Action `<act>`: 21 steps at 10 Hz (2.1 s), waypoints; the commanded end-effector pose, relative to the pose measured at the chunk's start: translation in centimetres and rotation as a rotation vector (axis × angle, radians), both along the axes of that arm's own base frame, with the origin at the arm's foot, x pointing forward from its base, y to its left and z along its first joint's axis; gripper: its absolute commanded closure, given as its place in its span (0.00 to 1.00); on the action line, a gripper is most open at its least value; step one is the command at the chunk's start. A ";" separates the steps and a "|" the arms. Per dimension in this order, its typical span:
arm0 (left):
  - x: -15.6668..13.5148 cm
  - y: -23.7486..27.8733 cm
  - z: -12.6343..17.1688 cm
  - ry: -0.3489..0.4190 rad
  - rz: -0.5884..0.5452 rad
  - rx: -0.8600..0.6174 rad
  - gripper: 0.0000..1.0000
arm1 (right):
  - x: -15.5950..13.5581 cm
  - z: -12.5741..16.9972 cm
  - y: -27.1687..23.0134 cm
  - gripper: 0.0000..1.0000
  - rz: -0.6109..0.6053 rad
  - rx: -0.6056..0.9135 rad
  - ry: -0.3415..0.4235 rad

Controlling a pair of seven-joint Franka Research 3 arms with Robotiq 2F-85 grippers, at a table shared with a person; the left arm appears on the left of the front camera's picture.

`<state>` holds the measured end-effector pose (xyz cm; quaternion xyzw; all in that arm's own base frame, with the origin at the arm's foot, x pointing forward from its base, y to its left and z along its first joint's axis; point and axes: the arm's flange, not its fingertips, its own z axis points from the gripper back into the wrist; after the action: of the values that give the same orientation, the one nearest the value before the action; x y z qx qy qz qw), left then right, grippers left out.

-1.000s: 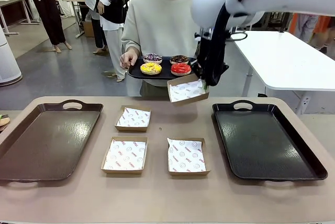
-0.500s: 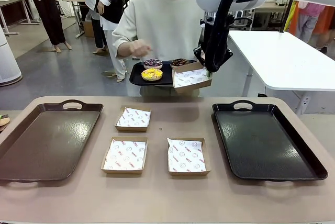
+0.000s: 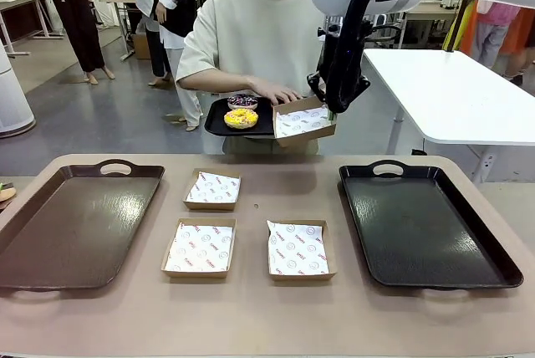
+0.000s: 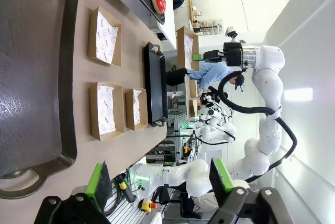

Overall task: Individually package the donuts and arrange them on the tray.
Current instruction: Place the picked Paper togo box on the Handle tray while simultaneously picking up another Paper togo box from the table with the other hand.

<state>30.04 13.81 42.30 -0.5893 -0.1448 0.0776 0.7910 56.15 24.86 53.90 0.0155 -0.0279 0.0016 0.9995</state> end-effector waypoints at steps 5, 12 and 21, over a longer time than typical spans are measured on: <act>0.1 0.0 0.1 -0.011 0.008 -0.010 0.00 | -0.2 -0.3 -0.2 1.00 -0.004 -0.005 0.005; 0.1 0.0 0.1 -0.011 0.008 -0.010 0.00 | -0.2 -0.3 -0.2 1.00 -0.004 -0.005 0.005; 0.1 0.0 0.1 -0.011 0.008 -0.010 0.00 | -0.2 -0.3 -0.2 1.00 -0.004 -0.005 0.005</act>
<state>30.04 13.81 42.30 -0.5893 -0.1448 0.0775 0.7910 56.15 24.84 53.78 0.0151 -0.0268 0.0014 0.9995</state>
